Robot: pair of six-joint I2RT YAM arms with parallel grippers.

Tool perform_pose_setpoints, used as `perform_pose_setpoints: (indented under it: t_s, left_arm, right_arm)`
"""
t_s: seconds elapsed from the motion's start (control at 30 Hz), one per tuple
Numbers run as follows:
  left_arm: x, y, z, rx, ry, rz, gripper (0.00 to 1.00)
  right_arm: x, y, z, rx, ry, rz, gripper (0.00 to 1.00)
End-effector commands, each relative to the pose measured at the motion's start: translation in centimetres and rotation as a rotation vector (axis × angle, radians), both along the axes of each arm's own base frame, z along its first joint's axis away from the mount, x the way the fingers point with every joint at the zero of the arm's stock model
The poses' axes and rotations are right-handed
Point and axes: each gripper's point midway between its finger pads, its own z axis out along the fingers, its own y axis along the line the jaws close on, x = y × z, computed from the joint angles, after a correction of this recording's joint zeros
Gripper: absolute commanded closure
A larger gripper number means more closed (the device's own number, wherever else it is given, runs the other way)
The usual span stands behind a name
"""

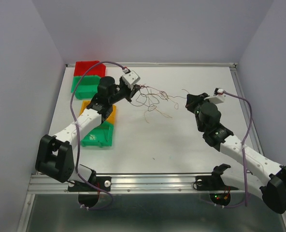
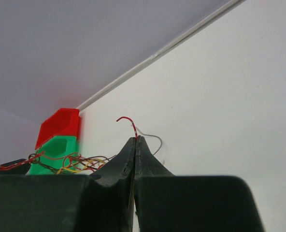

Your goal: Untangle the cables

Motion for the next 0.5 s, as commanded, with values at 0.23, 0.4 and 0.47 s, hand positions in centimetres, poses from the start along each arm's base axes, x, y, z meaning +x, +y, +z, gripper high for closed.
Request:
perform_pose_setpoints:
  t_s: [0.23,0.4,0.47]
  left_arm:
    - [2.8,2.7,2.5,-0.031,-0.054,0.099,1.00]
    - [5.4,4.7,1.3,-0.006,0.004,0.158,1.00]
    - [5.3,4.8,1.3,-0.005,0.004,0.160,1.00]
  right_arm:
    - [-3.7,-9.8,2.6,0.087,-0.096,-0.438,1.00]
    - [-7.1,-13.3,5.1,0.185,-0.192,-0.539,1.00]
    - [-7.8,-13.8,5.8,0.201,-0.216,-0.539,0.99]
